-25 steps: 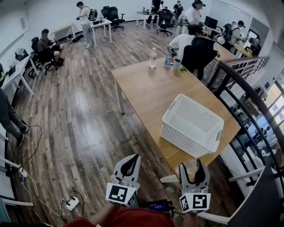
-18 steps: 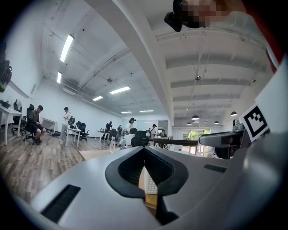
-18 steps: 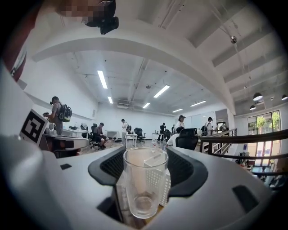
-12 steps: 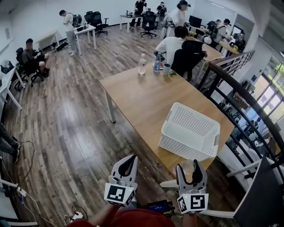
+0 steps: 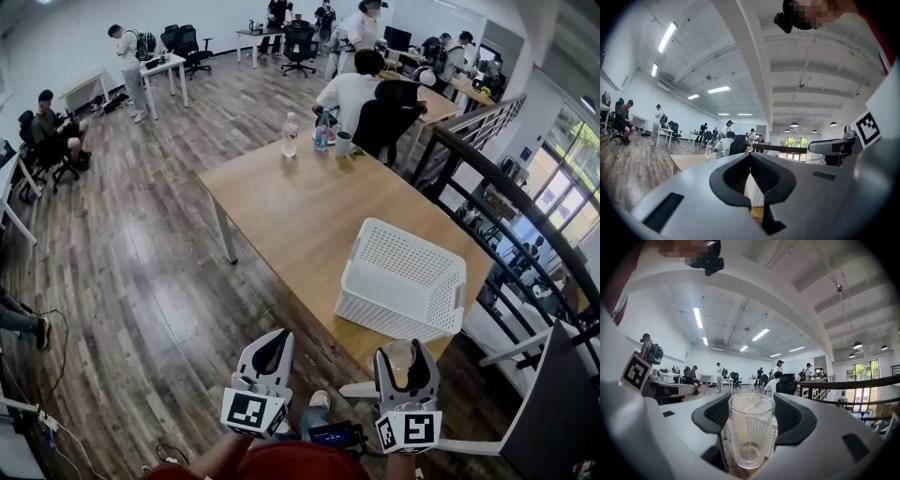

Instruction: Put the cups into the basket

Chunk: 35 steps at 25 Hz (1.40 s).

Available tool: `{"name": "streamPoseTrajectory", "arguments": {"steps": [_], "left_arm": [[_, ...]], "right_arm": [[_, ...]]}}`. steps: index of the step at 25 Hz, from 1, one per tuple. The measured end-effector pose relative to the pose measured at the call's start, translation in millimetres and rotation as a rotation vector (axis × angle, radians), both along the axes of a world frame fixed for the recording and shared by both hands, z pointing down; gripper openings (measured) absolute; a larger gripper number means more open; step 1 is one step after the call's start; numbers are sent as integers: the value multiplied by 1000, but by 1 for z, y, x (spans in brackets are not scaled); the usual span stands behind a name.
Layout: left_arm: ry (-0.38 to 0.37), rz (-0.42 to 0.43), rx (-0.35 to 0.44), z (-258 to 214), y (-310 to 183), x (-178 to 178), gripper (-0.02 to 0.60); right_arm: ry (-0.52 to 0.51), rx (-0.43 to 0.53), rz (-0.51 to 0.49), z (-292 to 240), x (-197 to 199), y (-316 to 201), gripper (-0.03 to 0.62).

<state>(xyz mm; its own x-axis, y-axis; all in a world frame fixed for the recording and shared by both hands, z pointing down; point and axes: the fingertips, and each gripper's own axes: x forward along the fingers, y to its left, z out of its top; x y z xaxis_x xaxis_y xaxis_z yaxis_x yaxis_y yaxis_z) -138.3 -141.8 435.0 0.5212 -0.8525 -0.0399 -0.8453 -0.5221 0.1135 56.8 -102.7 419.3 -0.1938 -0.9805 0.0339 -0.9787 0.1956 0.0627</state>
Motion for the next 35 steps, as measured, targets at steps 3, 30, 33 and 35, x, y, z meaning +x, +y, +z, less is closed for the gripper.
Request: {"name": "streamPoseTrajectory", "arguments": {"steps": [3,30,33,35], "left_arm": [[8,-13,-5,-2,-12,0,8],[-54,-14,-6,-15,-133,74,8],[-65,-22,-5,-18,-145,82,8],[-69,-28,-6,-18,-155,88,8]], "right_arm": [[1,8,-6,1,3,-13,285],[-91,80,-89,-35,57,-130,285],[-98,76,-90,-33,67,-144,285],[-102,72,-93,-30,74,-155,285]]}}
